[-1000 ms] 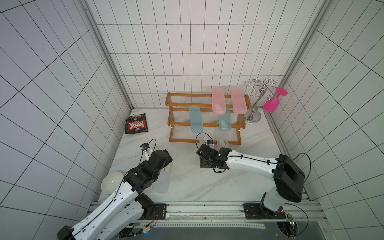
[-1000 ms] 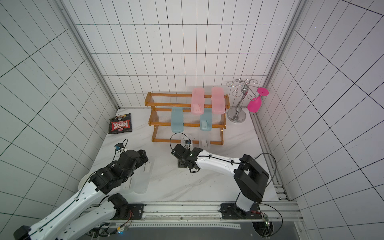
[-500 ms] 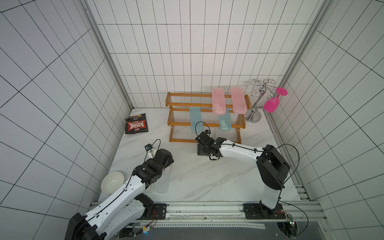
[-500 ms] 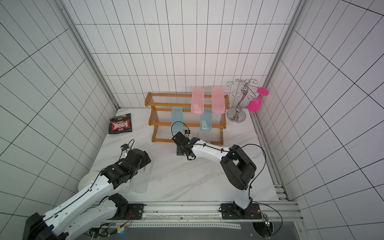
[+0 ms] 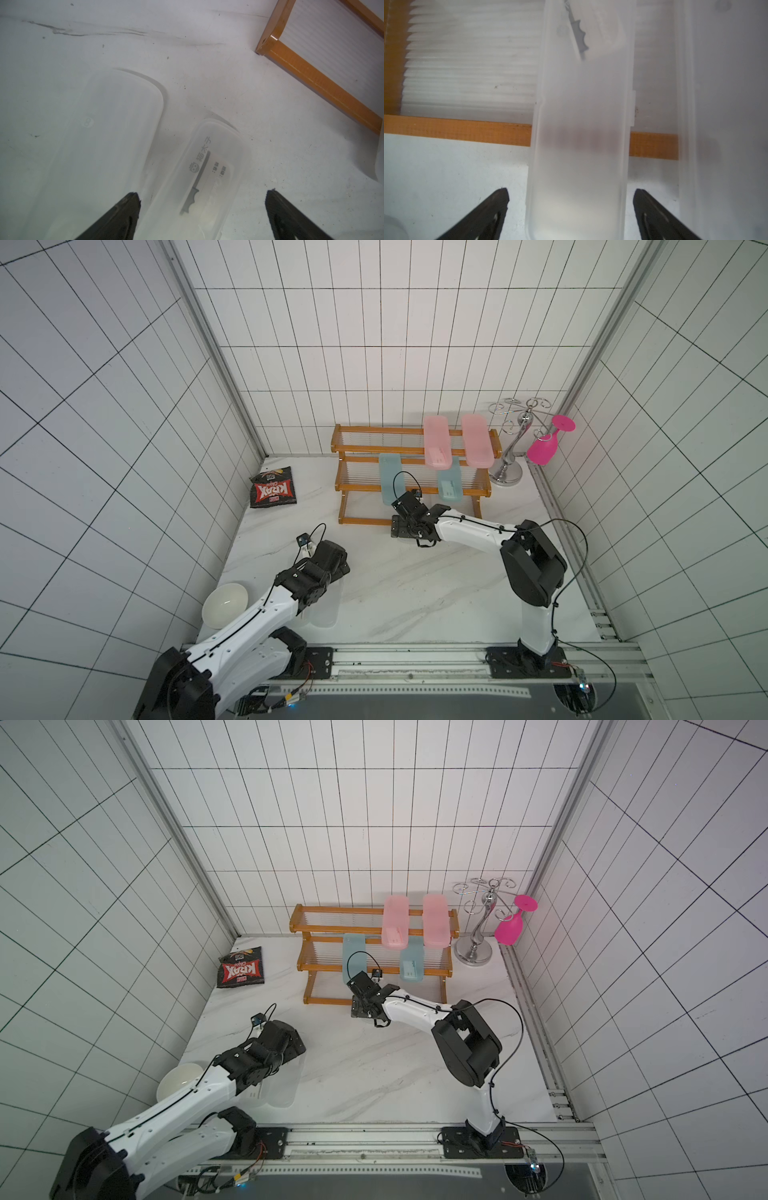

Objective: Place the pencil cases on the shelf according to color
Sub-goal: Move the pencil case to the center of the board.

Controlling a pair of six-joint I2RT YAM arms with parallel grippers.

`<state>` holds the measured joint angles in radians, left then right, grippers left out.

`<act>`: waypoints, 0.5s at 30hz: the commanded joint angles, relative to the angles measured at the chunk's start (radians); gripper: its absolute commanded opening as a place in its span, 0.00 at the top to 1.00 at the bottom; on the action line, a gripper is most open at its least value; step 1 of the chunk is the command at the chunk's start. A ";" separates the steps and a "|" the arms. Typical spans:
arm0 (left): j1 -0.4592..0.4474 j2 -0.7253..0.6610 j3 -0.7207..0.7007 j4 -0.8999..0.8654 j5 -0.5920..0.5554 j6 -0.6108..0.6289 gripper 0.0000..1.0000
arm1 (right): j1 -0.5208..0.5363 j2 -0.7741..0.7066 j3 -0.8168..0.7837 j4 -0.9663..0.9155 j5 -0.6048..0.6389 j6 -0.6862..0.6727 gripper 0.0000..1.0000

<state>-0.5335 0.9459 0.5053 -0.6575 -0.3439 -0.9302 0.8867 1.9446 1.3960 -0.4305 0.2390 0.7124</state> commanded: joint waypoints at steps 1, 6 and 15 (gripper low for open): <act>0.006 0.003 0.001 -0.033 0.056 0.010 0.02 | 0.001 0.001 0.041 -0.011 -0.018 -0.005 0.01; 0.006 0.047 -0.026 -0.020 0.090 0.005 0.02 | 0.050 -0.102 -0.028 -0.037 0.015 0.028 0.01; -0.091 0.135 -0.030 0.033 0.116 -0.059 0.03 | 0.159 -0.343 -0.280 -0.053 0.061 0.094 0.01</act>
<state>-0.5785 1.0527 0.4847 -0.6621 -0.2470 -0.9489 1.0138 1.6524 1.1965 -0.4603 0.2630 0.7681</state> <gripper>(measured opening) 0.975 0.991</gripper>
